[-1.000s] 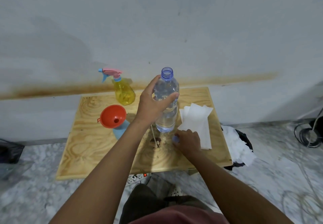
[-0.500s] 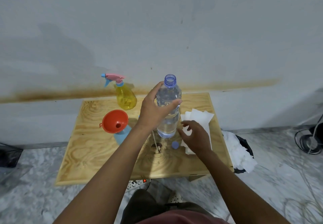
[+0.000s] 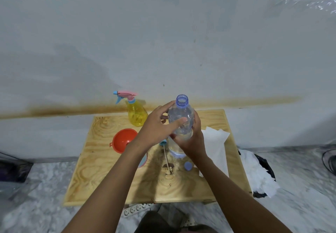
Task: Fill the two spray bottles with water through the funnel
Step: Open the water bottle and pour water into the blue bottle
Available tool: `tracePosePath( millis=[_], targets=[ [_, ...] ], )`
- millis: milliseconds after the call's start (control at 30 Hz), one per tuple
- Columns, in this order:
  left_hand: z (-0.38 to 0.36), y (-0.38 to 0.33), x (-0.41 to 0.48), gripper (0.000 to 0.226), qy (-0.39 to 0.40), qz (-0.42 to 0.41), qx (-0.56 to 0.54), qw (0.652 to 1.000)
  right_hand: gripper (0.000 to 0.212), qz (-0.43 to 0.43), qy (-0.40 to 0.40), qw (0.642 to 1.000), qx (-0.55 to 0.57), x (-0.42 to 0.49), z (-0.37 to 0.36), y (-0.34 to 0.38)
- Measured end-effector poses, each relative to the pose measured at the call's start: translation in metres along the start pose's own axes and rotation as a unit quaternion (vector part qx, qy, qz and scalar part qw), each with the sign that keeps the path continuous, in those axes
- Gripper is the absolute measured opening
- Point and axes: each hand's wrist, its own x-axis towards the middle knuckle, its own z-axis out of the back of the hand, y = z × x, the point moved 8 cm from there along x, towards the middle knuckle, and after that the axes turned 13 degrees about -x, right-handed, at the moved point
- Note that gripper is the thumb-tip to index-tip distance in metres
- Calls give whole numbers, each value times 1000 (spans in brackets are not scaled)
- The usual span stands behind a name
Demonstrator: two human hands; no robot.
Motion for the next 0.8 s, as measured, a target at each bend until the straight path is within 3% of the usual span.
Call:
tracePosePath(
  millis=[400, 667, 800],
  targets=[
    [13, -18, 2, 64, -43, -3, -28, 999, 117, 40, 32, 998, -26, 21, -5, 20],
    [28, -68, 2, 62, -86, -43, -23, 995, 113, 71, -68, 995, -3, 40, 25, 68],
    [43, -88, 1, 61, -41, -44, -49, 997, 111, 103, -82, 991, -9, 46, 38, 91]
  ],
)
